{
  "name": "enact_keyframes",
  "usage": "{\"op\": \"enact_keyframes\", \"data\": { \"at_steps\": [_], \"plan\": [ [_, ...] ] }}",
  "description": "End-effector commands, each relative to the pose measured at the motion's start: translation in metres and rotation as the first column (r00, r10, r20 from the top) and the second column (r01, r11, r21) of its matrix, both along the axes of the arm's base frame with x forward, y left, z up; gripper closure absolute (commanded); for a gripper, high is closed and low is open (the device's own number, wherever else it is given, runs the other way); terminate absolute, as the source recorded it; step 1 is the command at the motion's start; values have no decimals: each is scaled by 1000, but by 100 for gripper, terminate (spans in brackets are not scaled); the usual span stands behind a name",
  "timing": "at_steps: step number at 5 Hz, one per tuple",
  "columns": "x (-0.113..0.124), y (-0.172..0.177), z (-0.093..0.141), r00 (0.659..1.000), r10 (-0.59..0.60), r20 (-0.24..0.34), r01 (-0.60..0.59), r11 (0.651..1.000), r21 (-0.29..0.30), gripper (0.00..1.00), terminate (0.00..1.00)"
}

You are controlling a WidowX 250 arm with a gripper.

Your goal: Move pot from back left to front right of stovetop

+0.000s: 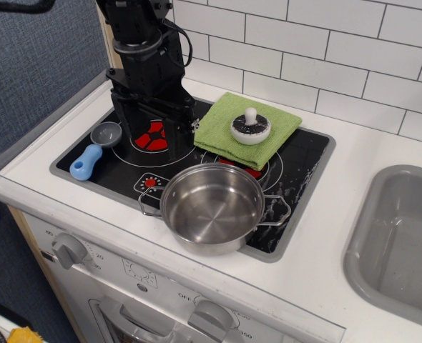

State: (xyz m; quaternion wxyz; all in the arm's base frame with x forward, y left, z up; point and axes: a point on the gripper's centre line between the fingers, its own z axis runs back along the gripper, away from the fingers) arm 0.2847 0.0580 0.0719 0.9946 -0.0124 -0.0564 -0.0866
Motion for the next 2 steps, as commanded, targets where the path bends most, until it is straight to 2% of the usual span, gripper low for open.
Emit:
{"op": "enact_keyframes", "data": {
  "at_steps": [1, 2],
  "plan": [
    [-8, 7, 15, 998, -37, 55, 34, 998, 59, 0, 0],
    [-8, 7, 15, 998, -37, 55, 34, 998, 59, 0, 100]
  ]
}}
